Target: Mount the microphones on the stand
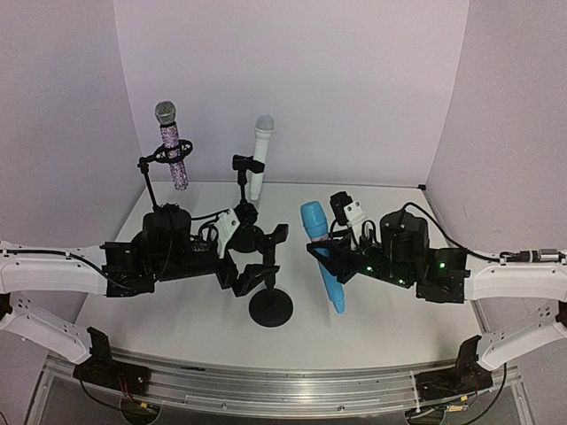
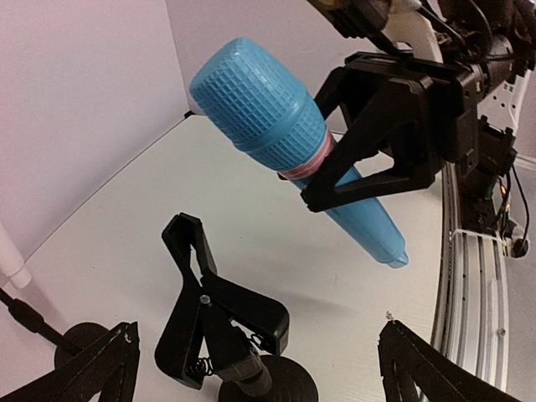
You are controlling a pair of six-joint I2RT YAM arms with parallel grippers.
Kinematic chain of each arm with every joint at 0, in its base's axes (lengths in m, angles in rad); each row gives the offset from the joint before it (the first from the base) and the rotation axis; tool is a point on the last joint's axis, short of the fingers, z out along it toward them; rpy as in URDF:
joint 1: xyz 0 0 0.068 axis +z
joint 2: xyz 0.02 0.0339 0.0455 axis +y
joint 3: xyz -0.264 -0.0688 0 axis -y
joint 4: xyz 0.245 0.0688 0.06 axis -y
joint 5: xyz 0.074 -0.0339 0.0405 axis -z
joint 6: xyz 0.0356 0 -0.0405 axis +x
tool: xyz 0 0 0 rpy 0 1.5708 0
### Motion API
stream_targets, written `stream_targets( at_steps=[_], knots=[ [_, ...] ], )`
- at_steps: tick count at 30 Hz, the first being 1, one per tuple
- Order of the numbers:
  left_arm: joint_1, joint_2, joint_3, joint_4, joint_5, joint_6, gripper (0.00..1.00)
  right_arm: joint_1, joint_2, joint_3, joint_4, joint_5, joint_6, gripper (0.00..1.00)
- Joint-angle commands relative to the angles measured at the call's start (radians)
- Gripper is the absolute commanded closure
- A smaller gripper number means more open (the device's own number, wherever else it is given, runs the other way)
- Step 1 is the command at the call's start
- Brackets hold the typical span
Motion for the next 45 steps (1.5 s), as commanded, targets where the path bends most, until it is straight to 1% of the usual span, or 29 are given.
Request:
stream_targets(
  at_steps=[1, 3, 6, 8, 11, 17, 24, 28, 33, 36, 39, 41, 42, 45],
  knots=[
    [-0.032, 0.021, 0.032, 0.061, -0.211, -0.101, 0.00, 0.004, -0.050, 0.015, 0.014, 0.040, -0.013, 1.00],
    [-0.033, 0.041, 0.042, 0.076, -0.241, -0.100, 0.01, 0.004, -0.057, 0.011, 0.014, 0.041, -0.015, 1.00],
    [-0.033, 0.071, 0.059, 0.094, -0.239, -0.096, 0.04, 0.004, -0.067, 0.006, 0.015, 0.041, -0.016, 1.00],
    [-0.033, 0.082, 0.066, 0.097, -0.242, -0.104, 0.08, 0.004, -0.074, 0.002, 0.016, 0.042, -0.015, 1.00],
    [-0.033, 0.092, 0.071, 0.107, -0.258, -0.103, 0.18, 0.004, -0.085, -0.006, 0.018, 0.043, -0.013, 1.00],
    [-0.034, 0.099, 0.074, 0.106, -0.241, -0.111, 0.28, 0.004, -0.087, -0.013, 0.023, 0.041, -0.011, 1.00],
    [-0.034, 0.081, 0.065, 0.072, -0.224, -0.118, 0.52, 0.004, -0.077, -0.007, 0.024, 0.042, -0.014, 1.00],
    [-0.032, 0.058, 0.062, 0.047, -0.183, -0.134, 0.65, 0.004, -0.072, 0.002, 0.024, 0.042, -0.025, 1.00],
    [-0.030, 0.042, 0.054, 0.027, -0.141, -0.155, 0.86, 0.005, -0.074, 0.031, 0.024, 0.038, -0.063, 1.00],
    [-0.017, 0.032, 0.049, 0.032, -0.112, -0.146, 0.99, 0.002, -0.062, 0.078, 0.026, 0.034, -0.133, 1.00],
    [0.002, 0.022, 0.047, 0.032, -0.061, -0.136, 1.00, -0.006, -0.024, 0.144, 0.032, 0.029, -0.237, 1.00],
    [0.019, 0.014, 0.047, 0.031, 0.025, -0.110, 1.00, -0.032, 0.009, 0.191, 0.049, -0.006, -0.272, 1.00],
    [0.033, 0.012, 0.048, 0.029, 0.077, -0.104, 1.00, -0.065, 0.027, 0.212, 0.065, -0.048, -0.274, 1.00],
    [0.066, 0.016, 0.053, 0.016, 0.171, -0.080, 1.00, -0.162, 0.072, 0.235, 0.154, -0.179, -0.258, 1.00]
  ],
)
